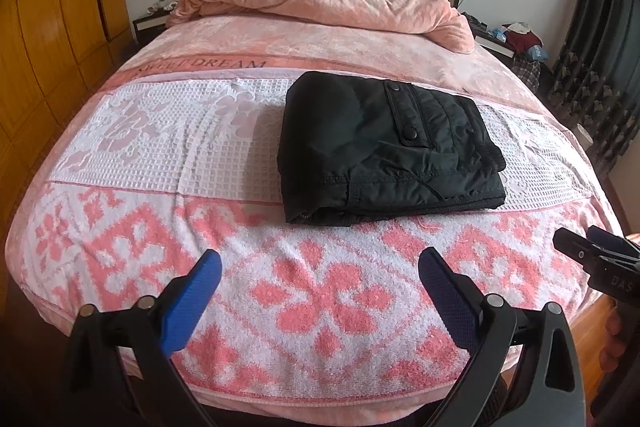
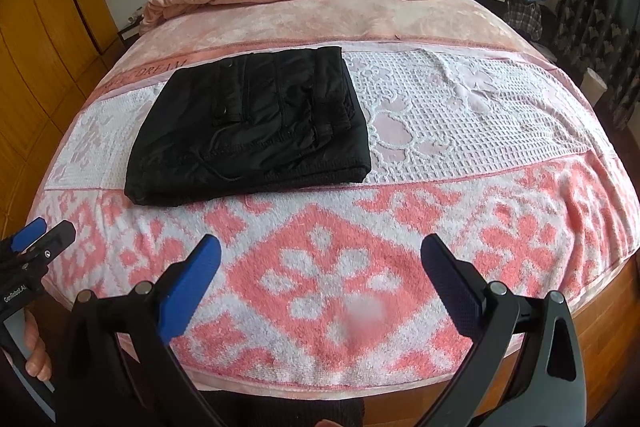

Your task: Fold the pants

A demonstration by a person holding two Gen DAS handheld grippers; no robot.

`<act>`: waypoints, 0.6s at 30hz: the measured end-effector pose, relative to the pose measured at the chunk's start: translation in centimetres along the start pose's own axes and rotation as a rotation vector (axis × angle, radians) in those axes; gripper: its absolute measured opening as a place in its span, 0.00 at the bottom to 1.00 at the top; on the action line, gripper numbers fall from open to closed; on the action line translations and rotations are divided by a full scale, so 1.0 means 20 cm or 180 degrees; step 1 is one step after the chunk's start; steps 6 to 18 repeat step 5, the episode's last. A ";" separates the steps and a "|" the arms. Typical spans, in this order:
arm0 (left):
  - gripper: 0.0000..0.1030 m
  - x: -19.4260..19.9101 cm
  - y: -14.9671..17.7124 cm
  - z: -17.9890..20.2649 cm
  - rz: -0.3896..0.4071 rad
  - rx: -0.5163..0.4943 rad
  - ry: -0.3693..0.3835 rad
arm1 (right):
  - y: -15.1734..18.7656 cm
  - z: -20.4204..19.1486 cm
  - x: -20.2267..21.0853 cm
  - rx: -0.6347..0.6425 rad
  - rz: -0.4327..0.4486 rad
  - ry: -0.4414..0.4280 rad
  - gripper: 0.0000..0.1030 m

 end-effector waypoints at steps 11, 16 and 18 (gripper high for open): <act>0.96 0.00 0.00 0.02 -0.0008 -0.0028 0.0018 | 0.00 0.00 -0.01 -0.0007 -0.0010 -0.0003 0.97; 0.96 0.00 0.00 0.02 -0.0008 -0.0028 0.0018 | 0.00 0.00 -0.01 -0.0007 -0.0010 -0.0003 0.97; 0.96 0.00 0.00 0.02 -0.0008 -0.0028 0.0018 | 0.00 0.00 -0.01 -0.0007 -0.0010 -0.0003 0.97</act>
Point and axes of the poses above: each gripper's, at about its wrist camera, not at the fingertips, and x roughly against the way its jaws point, z to its right, y to its underside, the point moved 10 cm from there along -x, roughly the way its jaws point, and after that the axes turned 11 degrees about z, right-handed, at the moved point
